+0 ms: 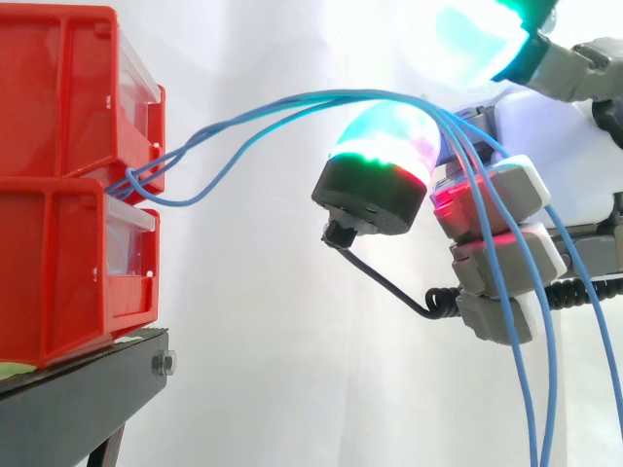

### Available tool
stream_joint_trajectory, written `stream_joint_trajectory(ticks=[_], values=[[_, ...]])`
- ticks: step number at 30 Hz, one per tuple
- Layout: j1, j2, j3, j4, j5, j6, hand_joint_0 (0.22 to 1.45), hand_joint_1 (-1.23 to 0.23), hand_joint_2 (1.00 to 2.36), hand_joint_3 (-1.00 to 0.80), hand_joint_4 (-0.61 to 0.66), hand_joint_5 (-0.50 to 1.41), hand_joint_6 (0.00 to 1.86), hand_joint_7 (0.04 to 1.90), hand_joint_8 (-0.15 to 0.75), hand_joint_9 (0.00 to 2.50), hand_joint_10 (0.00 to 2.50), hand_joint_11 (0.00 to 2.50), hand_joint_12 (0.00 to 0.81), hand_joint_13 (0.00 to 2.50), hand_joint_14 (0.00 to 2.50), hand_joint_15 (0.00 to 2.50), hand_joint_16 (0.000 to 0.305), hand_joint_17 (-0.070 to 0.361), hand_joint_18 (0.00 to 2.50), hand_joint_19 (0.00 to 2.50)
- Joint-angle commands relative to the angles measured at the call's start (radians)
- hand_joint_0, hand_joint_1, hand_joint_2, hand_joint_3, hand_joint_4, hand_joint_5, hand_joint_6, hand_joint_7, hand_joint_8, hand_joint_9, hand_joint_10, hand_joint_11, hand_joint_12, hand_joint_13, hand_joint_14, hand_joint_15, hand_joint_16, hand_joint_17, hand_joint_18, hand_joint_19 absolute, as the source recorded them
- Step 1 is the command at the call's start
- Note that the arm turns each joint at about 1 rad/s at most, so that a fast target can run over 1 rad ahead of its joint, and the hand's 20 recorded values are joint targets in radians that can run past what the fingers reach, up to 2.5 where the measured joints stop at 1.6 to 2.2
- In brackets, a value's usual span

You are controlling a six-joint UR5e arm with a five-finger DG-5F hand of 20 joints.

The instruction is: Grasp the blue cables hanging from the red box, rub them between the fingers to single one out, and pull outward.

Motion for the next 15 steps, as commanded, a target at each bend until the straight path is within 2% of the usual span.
stream_joint_trajectory(ticks=[1, 9, 15], values=[[0.0, 0.0, 0.0, 0.0, 0.0, 0.0, 0.59, -0.69, 1.0, -0.48, 0.12, -0.08, 0.92, 1.09, 0.388, 1.34, 0.02, 0.8, 0.398, 1.29, 0.02, 0.77, 0.051, 0.115, 1.1, 0.73], [0.0, 0.0, 0.0, 0.0, 0.001, 0.0, 0.63, -0.84, 1.01, -0.31, 0.14, -0.08, 0.92, 1.09, 0.397, 1.33, 0.02, 0.82, 0.407, 1.29, 0.02, 0.77, 0.052, 0.118, 1.12, 0.7], [0.0, 0.0, 0.0, 0.0, 0.0, 0.0, 0.7, -0.91, 1.02, -0.25, 0.07, -0.09, 0.94, 1.08, 0.387, 1.29, 0.02, 0.83, 0.394, 1.27, 0.02, 0.77, 0.05, 0.113, 1.11, 0.69]])
